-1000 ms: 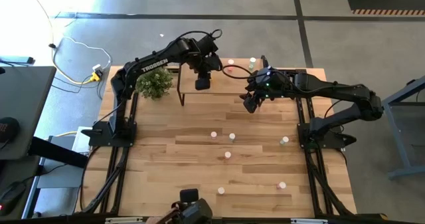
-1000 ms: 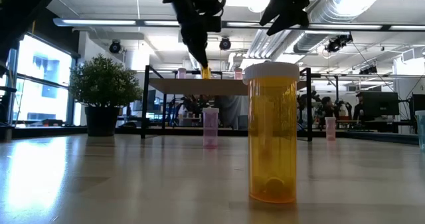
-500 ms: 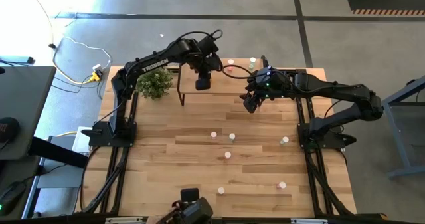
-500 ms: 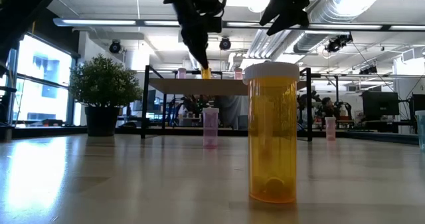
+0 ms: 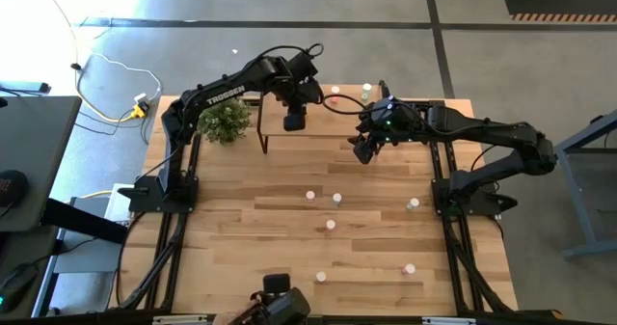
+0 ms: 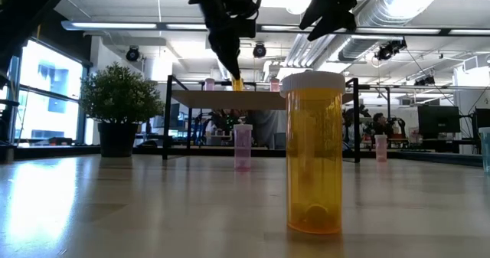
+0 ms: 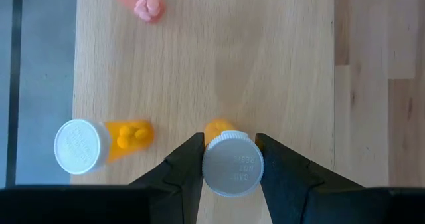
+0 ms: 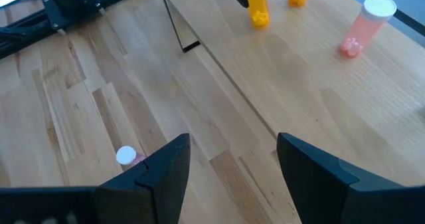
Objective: Pick and place medicine bottles onto shelf by color
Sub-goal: Put the left orange pill bottle aligned with the other orange pill bottle on the shelf
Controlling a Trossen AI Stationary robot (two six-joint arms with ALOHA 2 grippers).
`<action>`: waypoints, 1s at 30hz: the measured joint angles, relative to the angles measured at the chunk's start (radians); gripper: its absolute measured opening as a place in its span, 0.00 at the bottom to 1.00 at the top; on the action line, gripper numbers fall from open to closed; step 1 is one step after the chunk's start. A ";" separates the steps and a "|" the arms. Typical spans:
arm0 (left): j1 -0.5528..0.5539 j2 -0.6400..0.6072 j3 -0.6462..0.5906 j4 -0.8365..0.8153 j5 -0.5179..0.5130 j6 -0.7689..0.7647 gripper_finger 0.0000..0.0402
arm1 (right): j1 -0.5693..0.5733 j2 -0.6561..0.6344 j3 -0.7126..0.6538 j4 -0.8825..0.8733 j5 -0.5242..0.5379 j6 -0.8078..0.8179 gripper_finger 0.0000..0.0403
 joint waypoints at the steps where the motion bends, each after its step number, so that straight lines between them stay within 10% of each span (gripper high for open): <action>1: 0.000 0.000 0.000 0.000 0.000 0.006 0.30 | 0.000 0.000 0.000 0.000 0.000 0.000 0.54; 30: 0.000 0.000 0.000 0.002 0.000 0.026 0.34 | 0.000 0.000 0.000 0.000 -0.001 0.003 0.54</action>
